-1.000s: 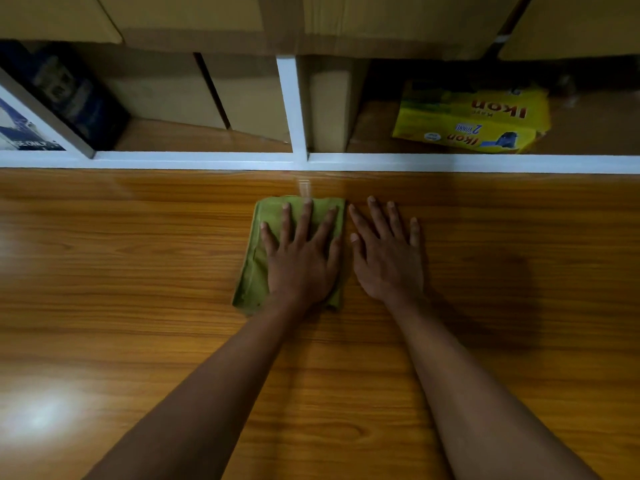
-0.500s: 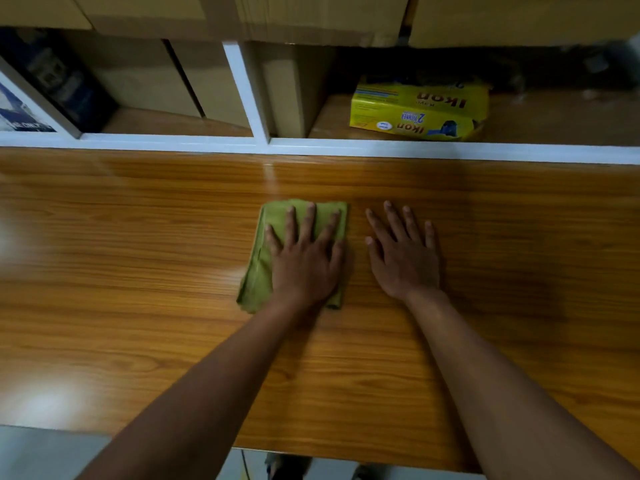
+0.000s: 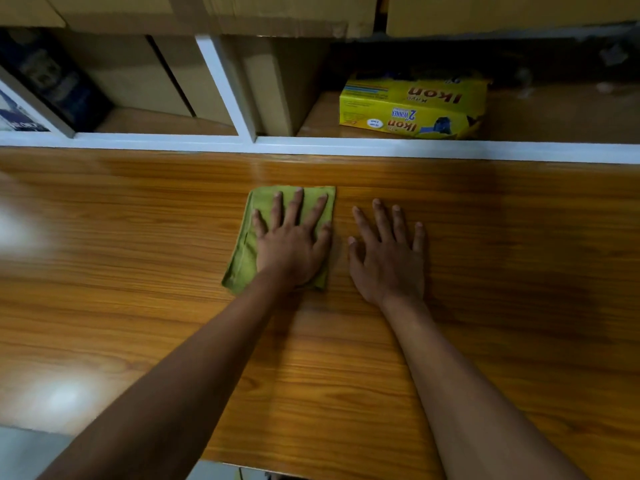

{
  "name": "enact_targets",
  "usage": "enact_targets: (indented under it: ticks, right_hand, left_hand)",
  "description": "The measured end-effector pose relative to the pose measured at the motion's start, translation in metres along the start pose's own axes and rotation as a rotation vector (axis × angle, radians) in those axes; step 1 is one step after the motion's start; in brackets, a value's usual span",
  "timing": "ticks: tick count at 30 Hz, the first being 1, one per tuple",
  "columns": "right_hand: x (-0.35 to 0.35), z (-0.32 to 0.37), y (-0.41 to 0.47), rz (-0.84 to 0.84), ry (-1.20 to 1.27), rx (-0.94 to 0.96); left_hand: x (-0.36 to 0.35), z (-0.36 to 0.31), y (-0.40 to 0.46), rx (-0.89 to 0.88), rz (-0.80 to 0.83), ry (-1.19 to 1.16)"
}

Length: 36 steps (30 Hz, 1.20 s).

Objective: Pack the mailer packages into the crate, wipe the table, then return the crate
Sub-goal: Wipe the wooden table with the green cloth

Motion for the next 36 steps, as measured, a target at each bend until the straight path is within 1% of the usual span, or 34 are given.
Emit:
enact_targets:
  ticks: [2, 5, 7, 10, 12, 14, 16, 18, 20, 22, 25, 27, 28, 30, 32, 34, 36]
  right_hand:
    - [-0.002, -0.001, 0.000, 0.009, -0.004, 0.000]
    - [-0.003, -0.002, -0.001, 0.010, -0.016, 0.001]
    - [-0.003, 0.000, -0.001, 0.015, -0.006, 0.005]
    - [-0.002, 0.001, 0.000, 0.021, 0.005, 0.008]
    - [-0.002, 0.001, 0.000, 0.027, 0.006, 0.004]
    - [-0.003, 0.002, -0.001, 0.019, 0.003, 0.005]
    - [-0.004, 0.001, -0.001, 0.013, -0.011, 0.000]
    - [-0.005, 0.001, -0.001, 0.024, -0.016, -0.001]
    - [-0.003, 0.003, -0.003, 0.028, -0.016, 0.007]
    - [-0.001, 0.004, -0.004, 0.033, -0.005, 0.014]
    - [0.003, 0.006, -0.004, 0.051, -0.012, 0.001]
    - [0.004, 0.007, -0.006, 0.069, -0.021, -0.006]
    - [0.004, 0.007, -0.007, 0.079, -0.022, -0.010]
    - [0.002, 0.008, -0.011, 0.094, -0.030, -0.016]
    - [-0.001, 0.007, -0.015, 0.104, -0.044, -0.025]
    - [-0.003, 0.009, -0.025, 0.117, -0.058, -0.031]
    - [-0.002, 0.016, -0.044, 0.126, -0.068, -0.033]
  left_hand:
    - [0.008, 0.004, 0.039, 0.019, -0.014, -0.005]
    - [0.014, 0.011, 0.087, 0.046, 0.027, 0.005]
    - [0.013, 0.014, 0.077, 0.042, 0.017, 0.009]
    - [0.009, 0.012, 0.017, -0.008, -0.023, 0.005]
    - [0.004, 0.011, -0.007, -0.033, -0.018, 0.018]
    - [0.006, 0.014, 0.006, -0.024, -0.012, 0.008]
    - [0.010, 0.014, 0.043, -0.007, -0.027, 0.011]
    - [0.014, 0.016, 0.077, 0.033, -0.005, 0.002]
    - [0.015, 0.016, 0.083, 0.060, 0.007, 0.006]
    - [0.013, 0.014, 0.047, 0.036, 0.004, -0.005]
    - [0.013, 0.013, -0.060, -0.009, -0.038, -0.028]
    - [0.009, 0.015, -0.118, -0.006, -0.013, -0.059]
    - [0.006, 0.016, -0.128, -0.007, 0.008, -0.072]
    - [0.005, 0.019, -0.117, 0.003, 0.002, -0.052]
    - [0.007, 0.020, -0.069, -0.006, -0.028, -0.039]
    - [0.008, 0.023, -0.019, 0.020, 0.012, -0.048]
    - [0.010, 0.025, 0.000, 0.047, 0.039, -0.031]
Point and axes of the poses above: each hand's wrist, its own y-axis towards the middle knuckle, its own x-axis out of the back of the hand, z = x × y, the point moved 9 cm from there along y, towards the middle knuckle, and after that the axes turned 7 degrees about -y, right-handed, at the moved point
